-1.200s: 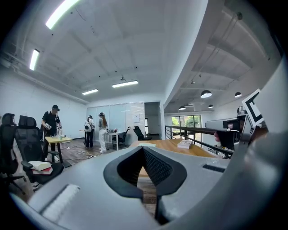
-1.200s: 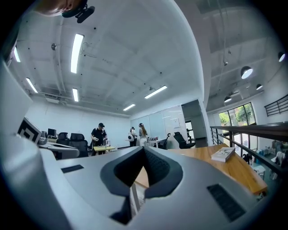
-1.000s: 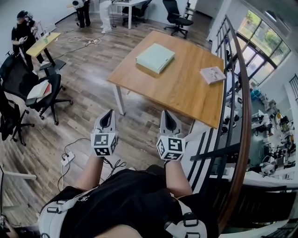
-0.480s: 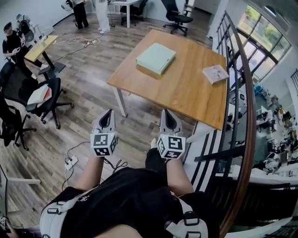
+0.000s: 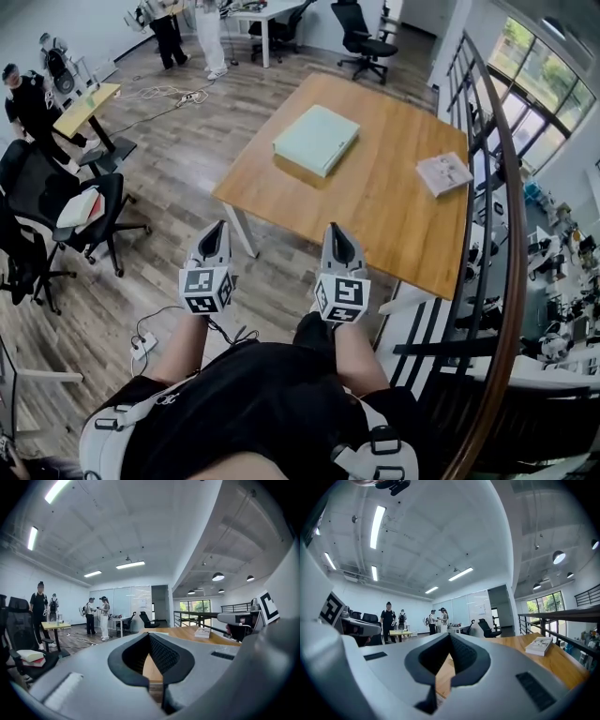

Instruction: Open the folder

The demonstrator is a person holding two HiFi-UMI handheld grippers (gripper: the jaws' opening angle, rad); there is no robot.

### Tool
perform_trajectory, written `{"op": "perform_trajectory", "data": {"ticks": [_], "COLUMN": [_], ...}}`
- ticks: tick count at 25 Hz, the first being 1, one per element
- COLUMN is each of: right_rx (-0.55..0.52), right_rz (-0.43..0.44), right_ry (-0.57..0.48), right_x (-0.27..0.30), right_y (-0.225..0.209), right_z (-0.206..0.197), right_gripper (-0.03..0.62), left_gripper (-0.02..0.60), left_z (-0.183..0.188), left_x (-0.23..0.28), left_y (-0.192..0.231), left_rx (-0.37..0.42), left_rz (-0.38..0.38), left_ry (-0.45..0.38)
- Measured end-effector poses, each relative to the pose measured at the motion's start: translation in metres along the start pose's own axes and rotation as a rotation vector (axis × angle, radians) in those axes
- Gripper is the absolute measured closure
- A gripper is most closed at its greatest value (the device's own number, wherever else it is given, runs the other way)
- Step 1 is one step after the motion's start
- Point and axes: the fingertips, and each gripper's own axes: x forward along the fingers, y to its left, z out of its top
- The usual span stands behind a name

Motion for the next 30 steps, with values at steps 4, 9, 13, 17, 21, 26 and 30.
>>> {"op": "perform_trajectory", "data": {"ticks": [4, 9, 13, 17, 21, 26, 30], "right_rx": [0.046, 0.091, 0.102, 0.098, 0.099, 0.111, 0.119], "right_rz": [0.021, 0.042, 0.042, 0.042, 0.027, 0.002, -0.037], "right_ry": [0.012, 0.011, 0.041, 0.074, 0.108, 0.139, 0.164], "right_x": [0.049, 0.109, 0.147, 0.175, 0.194, 0.219, 0.238], "right_y": [-0.033, -0.075, -0.112, -0.149, -0.179, -0.199, -0.206], "right_z": [0.000, 0.005, -0.001, -0.011, -0.021, -0.040, -0.050], "right_gripper": [0.588, 0.588, 0.588, 0.588, 0.588, 0.588, 0.588], "left_gripper": [0.578, 0.578, 0.578, 0.578, 0.578, 0.578, 0.578], "left_z": [0.011, 0.025, 0.029, 0.024, 0.020, 0.010, 0.009], "left_x": [0.051, 0.120, 0.176, 0.229, 0.274, 0.317, 0.347], "left_y": [0.001, -0.001, -0.010, -0.030, -0.057, -0.072, -0.063], "left_rx": [-0.017, 0.000, 0.002, -0.010, -0.020, 0.008, 0.007], "left_rz": [0.020, 0.039, 0.037, 0.017, -0.036, -0.089, -0.129], "left_ry": [0.000, 0.017, 0.044, 0.075, 0.095, 0.110, 0.114]}}
